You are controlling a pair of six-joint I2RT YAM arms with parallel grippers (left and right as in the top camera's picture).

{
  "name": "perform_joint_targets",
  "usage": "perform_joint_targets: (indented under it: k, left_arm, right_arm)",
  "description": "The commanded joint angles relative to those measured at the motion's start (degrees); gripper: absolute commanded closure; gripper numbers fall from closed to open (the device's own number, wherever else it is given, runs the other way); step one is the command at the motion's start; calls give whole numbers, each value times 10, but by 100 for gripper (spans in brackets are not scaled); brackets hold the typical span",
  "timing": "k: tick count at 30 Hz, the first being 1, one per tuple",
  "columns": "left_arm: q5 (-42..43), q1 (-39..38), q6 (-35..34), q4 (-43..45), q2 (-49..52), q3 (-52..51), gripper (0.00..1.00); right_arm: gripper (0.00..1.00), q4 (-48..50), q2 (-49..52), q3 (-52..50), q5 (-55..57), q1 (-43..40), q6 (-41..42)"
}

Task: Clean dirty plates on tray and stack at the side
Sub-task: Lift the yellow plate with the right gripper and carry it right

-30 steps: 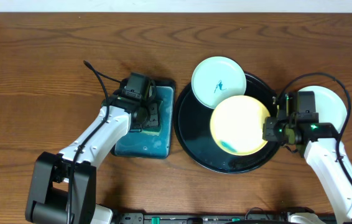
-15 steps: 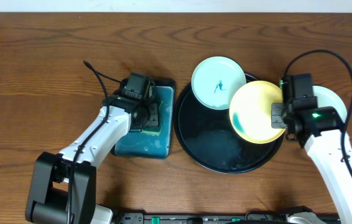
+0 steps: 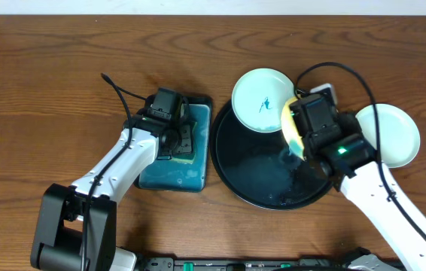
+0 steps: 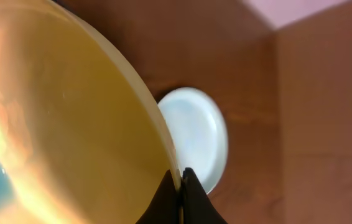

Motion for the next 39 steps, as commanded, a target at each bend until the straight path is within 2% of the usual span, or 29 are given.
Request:
perform_joint_targets:
  k: [1,13,30,32,35,39]
  left_arm:
    - [-2,2,-1,-2,7,2,53]
    - [-2,2,-1,-2,7,2,53]
    - [-2,2,-1,-2,7,2,53]
    - [-2,2,-1,-2,7,2,53]
    - [-2,2,-1,-2,7,2,53]
    - [-2,2,-1,-2,7,2,53]
  right_arm:
    - [99,35,1,11,83,30,-84]
    - [99,111,1,11,158,89,-194]
    - [99,118,1,11,158,92,-191]
    - [99,118,1,11,150,87,-172]
    - [99,110,1,11,81,58,-85]
    - [99,90,2,11,-73,-13,30]
